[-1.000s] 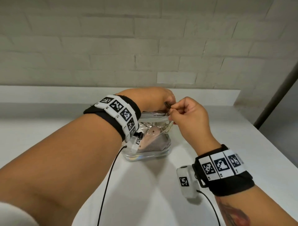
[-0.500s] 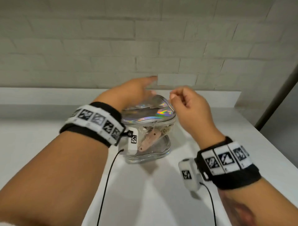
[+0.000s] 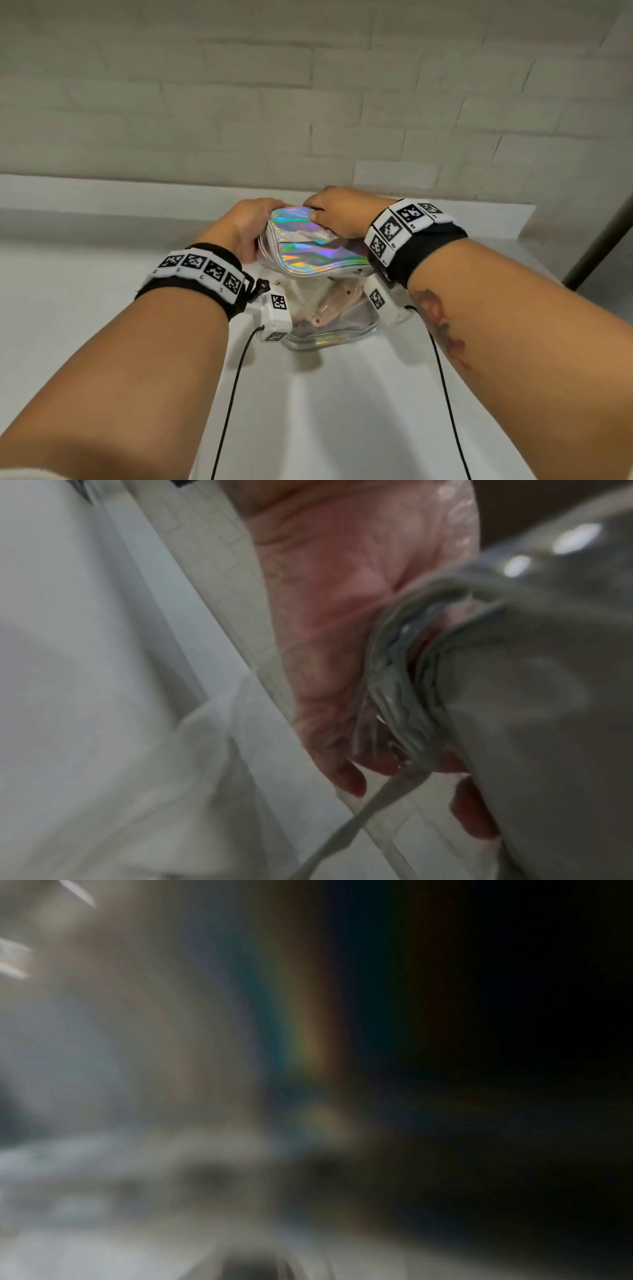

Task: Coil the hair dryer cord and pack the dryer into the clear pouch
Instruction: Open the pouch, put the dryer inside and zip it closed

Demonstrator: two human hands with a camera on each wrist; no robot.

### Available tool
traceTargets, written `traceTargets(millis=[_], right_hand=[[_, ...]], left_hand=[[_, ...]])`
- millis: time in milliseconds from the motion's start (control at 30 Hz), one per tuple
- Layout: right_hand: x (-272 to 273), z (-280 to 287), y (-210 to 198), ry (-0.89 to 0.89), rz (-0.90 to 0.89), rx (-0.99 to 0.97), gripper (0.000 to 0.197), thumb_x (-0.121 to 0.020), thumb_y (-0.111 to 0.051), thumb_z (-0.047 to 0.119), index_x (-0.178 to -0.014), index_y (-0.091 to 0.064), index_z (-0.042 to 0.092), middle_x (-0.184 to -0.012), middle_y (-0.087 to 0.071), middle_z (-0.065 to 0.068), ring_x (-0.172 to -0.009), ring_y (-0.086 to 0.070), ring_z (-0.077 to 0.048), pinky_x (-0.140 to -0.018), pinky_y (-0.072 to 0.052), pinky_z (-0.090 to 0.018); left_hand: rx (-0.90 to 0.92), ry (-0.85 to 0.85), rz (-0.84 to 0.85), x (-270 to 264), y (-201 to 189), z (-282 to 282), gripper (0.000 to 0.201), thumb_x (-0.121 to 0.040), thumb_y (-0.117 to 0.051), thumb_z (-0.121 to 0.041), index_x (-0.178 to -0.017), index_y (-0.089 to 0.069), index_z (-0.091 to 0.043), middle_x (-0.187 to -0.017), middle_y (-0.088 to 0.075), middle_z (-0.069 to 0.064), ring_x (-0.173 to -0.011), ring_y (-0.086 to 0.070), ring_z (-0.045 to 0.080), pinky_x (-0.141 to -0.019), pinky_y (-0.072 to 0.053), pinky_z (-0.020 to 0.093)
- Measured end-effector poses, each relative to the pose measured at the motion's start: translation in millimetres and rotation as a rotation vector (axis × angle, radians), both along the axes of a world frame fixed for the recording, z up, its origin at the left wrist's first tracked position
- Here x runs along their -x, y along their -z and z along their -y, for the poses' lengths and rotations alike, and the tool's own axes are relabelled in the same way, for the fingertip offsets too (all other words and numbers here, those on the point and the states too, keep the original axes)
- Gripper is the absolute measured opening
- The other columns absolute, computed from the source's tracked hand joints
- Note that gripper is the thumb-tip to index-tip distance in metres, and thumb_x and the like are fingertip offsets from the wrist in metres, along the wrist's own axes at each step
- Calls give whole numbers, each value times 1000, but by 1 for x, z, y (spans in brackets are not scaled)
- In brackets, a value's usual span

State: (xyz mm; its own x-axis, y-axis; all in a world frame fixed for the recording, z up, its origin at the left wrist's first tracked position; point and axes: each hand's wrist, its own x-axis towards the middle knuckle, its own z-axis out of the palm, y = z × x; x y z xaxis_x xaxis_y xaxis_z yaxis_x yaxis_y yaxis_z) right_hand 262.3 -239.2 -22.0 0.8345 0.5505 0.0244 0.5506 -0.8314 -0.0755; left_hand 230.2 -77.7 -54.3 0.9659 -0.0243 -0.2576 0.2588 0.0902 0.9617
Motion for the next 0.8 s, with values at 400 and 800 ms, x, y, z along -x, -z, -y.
traceTargets(millis=[400,800], right_hand=[[-3,13,10,108,2,-30,35,-99,-38,33,-119,-59,13,-118,-63,-12,-105,-55,-30,-75,-32,-27],[-19,38,13,382,140,25,27,-95,-43,15,-108,-64,1,-116,-65,-20,-105,-61,-36,-79,-44,-33]], left_hand=[[-353,-2,95,-9,-4,8,16,-96,-55,-22,-86,-59,-11,-79,-61,6,-70,-56,20,-69,-47,30],[-783,-364,568,-2,21,13,34,-93,-56,-29,-72,-63,-3,-64,-53,8,-65,-49,26,-61,-33,31]])
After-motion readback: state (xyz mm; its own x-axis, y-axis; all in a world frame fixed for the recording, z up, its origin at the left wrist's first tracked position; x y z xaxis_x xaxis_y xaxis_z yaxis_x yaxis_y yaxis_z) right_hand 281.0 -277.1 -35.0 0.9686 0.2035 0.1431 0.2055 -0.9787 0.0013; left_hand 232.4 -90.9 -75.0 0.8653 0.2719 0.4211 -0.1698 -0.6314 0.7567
